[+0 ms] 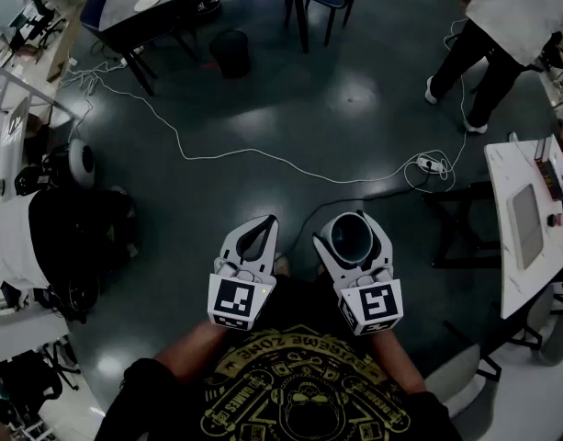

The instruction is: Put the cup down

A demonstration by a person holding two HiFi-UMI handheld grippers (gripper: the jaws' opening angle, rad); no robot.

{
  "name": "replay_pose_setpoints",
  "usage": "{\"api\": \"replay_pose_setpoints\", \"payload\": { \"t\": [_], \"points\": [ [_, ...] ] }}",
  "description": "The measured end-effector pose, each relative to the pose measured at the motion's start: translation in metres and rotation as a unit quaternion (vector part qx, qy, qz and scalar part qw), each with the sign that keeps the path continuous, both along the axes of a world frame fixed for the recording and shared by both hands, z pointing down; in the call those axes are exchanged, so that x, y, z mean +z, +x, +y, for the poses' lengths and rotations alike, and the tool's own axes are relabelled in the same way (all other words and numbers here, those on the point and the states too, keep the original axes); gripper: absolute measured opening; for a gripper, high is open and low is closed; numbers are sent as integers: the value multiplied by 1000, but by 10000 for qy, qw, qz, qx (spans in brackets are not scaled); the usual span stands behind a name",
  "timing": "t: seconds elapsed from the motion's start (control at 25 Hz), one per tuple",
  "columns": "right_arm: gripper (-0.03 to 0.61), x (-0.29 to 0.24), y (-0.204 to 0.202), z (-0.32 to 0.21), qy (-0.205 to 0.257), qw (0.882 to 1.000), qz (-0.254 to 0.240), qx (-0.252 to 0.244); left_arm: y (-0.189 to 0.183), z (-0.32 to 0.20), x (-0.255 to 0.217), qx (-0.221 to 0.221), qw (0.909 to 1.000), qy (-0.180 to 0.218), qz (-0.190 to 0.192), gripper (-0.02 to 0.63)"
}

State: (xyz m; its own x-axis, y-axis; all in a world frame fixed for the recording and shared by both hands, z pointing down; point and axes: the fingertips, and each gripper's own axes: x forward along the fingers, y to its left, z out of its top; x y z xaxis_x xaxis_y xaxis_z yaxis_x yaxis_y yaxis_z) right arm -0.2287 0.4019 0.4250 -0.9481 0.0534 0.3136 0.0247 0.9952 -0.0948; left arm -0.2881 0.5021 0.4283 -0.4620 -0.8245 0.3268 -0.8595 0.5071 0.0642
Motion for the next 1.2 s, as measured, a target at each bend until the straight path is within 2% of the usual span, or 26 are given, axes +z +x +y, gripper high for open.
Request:
{"api": "replay_pose_setpoints", "payload": {
  "t": [0.68, 1.2],
  "points": [
    [380, -2, 1, 0, -114, 9999, -90, 52, -1, 4, -1, -48, 10000, 43, 28, 8],
    [380, 1, 8, -15, -215, 9991, 45, 351, 2, -7, 0, 97, 9998, 49, 150, 8]
  ]
}}
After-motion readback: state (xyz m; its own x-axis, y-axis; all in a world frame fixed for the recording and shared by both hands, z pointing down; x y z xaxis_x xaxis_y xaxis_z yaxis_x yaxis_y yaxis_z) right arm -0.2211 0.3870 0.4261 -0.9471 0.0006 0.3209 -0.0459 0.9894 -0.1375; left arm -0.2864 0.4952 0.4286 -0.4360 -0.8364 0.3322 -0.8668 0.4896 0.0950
